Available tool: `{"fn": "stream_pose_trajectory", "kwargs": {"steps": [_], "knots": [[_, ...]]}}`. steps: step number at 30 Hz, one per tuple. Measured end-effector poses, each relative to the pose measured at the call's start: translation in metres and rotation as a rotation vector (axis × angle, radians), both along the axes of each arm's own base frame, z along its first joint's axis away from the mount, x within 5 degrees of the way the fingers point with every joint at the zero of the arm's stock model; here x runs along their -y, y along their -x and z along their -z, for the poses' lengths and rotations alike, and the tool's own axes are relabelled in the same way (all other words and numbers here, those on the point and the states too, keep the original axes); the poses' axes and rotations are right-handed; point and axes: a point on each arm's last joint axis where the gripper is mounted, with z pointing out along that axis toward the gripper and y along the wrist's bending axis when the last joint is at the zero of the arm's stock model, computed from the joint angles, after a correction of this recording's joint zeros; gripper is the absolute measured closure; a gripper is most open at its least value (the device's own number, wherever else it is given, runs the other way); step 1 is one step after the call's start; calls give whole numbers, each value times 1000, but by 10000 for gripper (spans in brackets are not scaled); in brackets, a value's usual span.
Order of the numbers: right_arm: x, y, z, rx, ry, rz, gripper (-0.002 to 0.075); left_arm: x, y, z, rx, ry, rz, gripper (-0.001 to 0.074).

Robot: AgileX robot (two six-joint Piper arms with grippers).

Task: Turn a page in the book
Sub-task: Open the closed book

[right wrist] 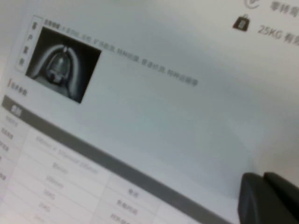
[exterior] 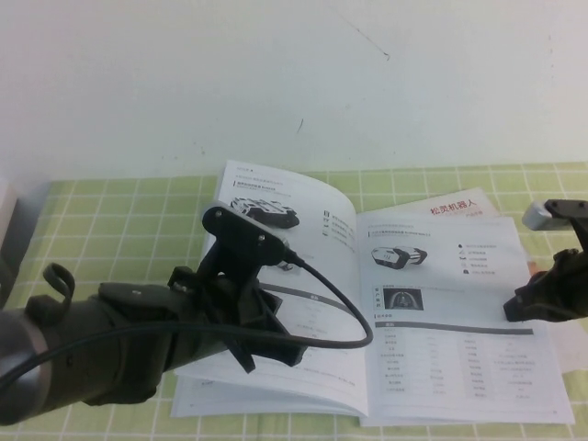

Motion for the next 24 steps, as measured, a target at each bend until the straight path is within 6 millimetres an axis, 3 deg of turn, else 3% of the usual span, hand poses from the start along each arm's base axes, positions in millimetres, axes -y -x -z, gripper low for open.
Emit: {"fn": "stream_pose_trajectory", "kwargs": {"steps": [7, 13, 18, 24], "knots": [[0, -22, -19, 57, -18, -27, 728, -7, -3, 3, 11, -53, -59, 738], [-12, -32, -55, 104, -101, -120, 728, -5, -6, 22, -34, -93, -63, 738], [-48, -24, -83, 174, -115, -251, 728, -4, -8, 37, -72, -122, -62, 738], [-95, -9, -79, 163, -52, -401, 728, -2, -8, 48, -104, -133, -49, 738]]}}
